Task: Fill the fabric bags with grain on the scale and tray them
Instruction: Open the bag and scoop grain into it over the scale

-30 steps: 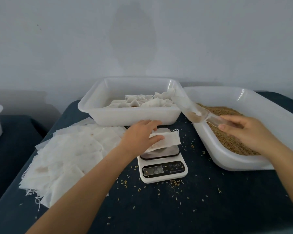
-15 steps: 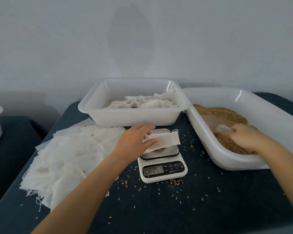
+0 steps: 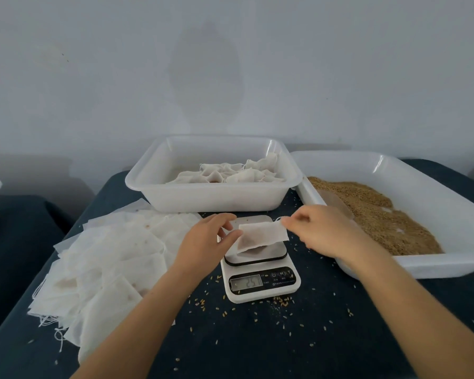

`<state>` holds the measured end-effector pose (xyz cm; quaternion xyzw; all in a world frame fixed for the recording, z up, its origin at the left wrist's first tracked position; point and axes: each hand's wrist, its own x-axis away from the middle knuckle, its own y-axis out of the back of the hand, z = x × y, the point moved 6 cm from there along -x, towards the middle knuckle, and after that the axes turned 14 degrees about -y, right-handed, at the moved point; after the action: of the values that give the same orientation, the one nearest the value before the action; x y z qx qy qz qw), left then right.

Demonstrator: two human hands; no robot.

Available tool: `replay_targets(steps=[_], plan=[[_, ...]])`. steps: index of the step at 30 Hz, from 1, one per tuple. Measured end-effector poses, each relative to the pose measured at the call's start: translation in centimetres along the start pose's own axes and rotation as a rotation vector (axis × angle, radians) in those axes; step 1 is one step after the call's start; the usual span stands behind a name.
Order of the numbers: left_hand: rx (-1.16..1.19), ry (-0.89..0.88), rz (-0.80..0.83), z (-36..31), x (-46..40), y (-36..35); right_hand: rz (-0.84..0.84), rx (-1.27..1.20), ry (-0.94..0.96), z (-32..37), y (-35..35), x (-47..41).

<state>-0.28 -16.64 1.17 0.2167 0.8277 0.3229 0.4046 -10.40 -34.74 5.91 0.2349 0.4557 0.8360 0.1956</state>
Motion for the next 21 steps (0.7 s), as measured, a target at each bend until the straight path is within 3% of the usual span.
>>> replay_targets(steps=[5, 13, 17, 21], plan=[[0.036, 0.002, -0.004, -0.6, -0.1, -0.2, 0.137, -0.06, -0.152, -0.3, -3.7, -4.1], [0.048, -0.01, -0.003, -1.0, -0.4, -0.4, 0.079, -0.23, -0.174, 0.2, -3.8, -6.6], [0.064, -0.004, -0.033, -0.6, -0.5, -0.1, 0.055, -0.132, -0.096, 1.8, -3.2, -6.7], [0.085, 0.021, -0.106, 0.3, -1.0, 0.7, 0.03, -0.063, 0.111, 4.9, -1.9, -6.4]])
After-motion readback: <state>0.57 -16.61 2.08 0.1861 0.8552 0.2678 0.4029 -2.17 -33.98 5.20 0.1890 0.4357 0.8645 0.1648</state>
